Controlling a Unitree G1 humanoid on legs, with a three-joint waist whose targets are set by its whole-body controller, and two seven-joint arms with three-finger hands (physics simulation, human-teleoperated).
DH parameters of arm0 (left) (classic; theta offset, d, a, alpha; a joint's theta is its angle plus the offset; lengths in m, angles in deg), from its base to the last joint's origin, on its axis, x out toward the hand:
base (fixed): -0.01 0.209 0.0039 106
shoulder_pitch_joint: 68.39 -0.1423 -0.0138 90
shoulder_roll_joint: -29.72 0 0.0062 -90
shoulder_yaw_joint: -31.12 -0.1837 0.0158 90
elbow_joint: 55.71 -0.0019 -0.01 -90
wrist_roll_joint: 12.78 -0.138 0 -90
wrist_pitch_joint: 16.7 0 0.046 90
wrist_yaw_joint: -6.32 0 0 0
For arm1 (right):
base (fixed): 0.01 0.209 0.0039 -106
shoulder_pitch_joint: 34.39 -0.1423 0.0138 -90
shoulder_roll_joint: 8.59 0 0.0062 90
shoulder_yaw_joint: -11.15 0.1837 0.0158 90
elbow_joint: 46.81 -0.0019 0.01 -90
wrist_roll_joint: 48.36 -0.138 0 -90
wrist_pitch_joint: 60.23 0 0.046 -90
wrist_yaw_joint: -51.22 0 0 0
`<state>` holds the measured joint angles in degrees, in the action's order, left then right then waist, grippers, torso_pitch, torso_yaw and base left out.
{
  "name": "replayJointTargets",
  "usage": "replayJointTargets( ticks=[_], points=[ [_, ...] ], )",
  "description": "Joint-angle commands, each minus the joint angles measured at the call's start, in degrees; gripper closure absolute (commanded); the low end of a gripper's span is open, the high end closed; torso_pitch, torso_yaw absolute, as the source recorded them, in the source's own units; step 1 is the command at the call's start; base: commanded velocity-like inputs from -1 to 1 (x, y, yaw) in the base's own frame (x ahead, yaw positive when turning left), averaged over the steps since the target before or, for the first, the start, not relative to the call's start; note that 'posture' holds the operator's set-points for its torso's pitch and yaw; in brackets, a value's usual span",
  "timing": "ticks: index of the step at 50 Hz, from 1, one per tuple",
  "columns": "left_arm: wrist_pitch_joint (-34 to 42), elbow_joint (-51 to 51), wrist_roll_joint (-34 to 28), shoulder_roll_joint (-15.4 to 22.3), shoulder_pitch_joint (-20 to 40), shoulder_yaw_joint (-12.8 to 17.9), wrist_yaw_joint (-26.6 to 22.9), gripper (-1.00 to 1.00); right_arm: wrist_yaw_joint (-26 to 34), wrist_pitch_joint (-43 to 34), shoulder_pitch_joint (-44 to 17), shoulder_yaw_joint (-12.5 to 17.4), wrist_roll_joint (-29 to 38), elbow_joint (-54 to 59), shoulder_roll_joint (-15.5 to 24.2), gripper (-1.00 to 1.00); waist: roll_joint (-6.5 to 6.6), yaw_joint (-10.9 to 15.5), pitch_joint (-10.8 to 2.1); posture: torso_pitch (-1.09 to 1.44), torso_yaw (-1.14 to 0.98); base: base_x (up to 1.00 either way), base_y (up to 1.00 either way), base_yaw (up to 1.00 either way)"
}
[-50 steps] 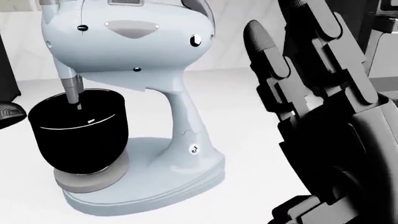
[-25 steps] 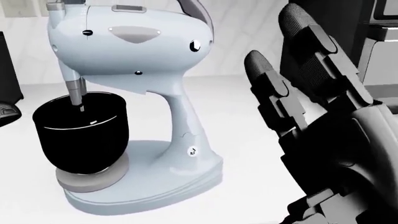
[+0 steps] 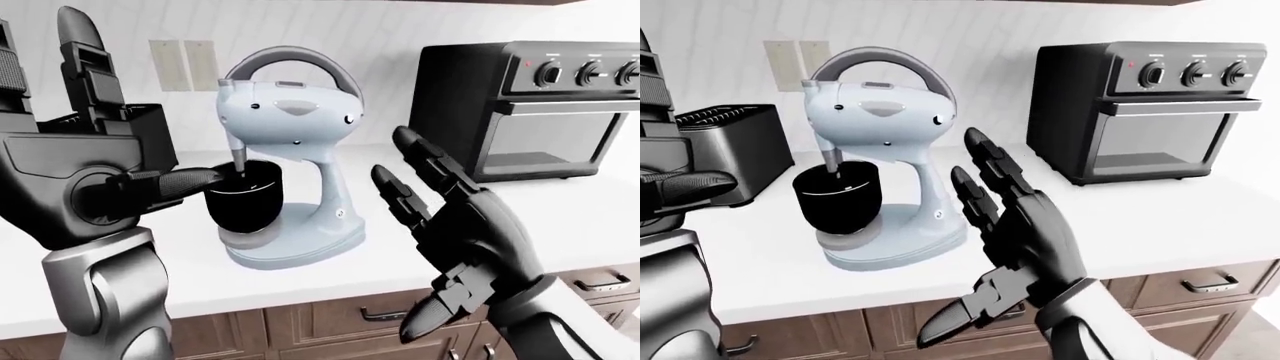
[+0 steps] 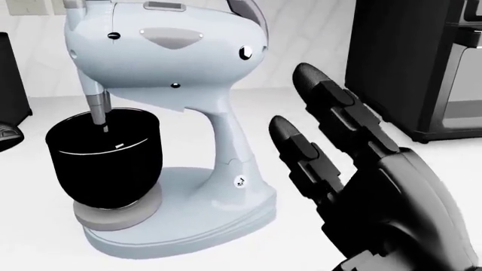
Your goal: Open the stand mixer head.
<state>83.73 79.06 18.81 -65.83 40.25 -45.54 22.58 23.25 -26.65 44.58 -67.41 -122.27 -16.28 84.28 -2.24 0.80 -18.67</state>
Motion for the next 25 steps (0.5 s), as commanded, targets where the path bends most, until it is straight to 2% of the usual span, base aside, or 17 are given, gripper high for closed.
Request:
replayJointTargets(
  ticks=[1,6,11,19,25],
  points=[
    [-0.53,0.7,-0.08,0.36,1.27,-0.03,-0.3,-0.97,-2.24,2.06,-1.67,0.63,-2.36,-0.53,0.77,-1.0,0.12,0.01,0.18,-0.47,0.0,0.0,0.0,0.0],
    [-0.51,0.77,-0.16,0.29,1.3,-0.06,-0.25,-0.98,-4.9,1.98,-2.44,0.58,-4.74,-0.53,0.39,-1.0,0.08,0.08,0.18,-0.47,0.0,0.0,0.0,0.0],
    [-0.69,0.67,-0.2,0.31,1.09,0.1,-0.32,-0.98,-6.04,2.59,-1.96,-1.16,-6.01,-0.53,1.89,-1.0,0.01,0.11,0.18,-0.47,0.0,0.0,0.0,0.0],
    [-0.73,0.72,-0.39,0.35,0.97,0.11,-0.25,-0.97,-7.58,0.31,-1.49,-1.54,-7.16,-0.53,-0.6,-1.0,-0.05,0.14,0.17,-0.47,0.0,0.0,0.0,0.0],
    [-0.67,0.77,-0.32,0.44,1.0,0.25,-0.18,-0.97,-6.15,-1.02,0.09,-1.77,-5.89,-0.25,-2.72,-1.0,-0.05,0.19,0.13,-0.47,0.0,0.0,0.0,0.0]
  ],
)
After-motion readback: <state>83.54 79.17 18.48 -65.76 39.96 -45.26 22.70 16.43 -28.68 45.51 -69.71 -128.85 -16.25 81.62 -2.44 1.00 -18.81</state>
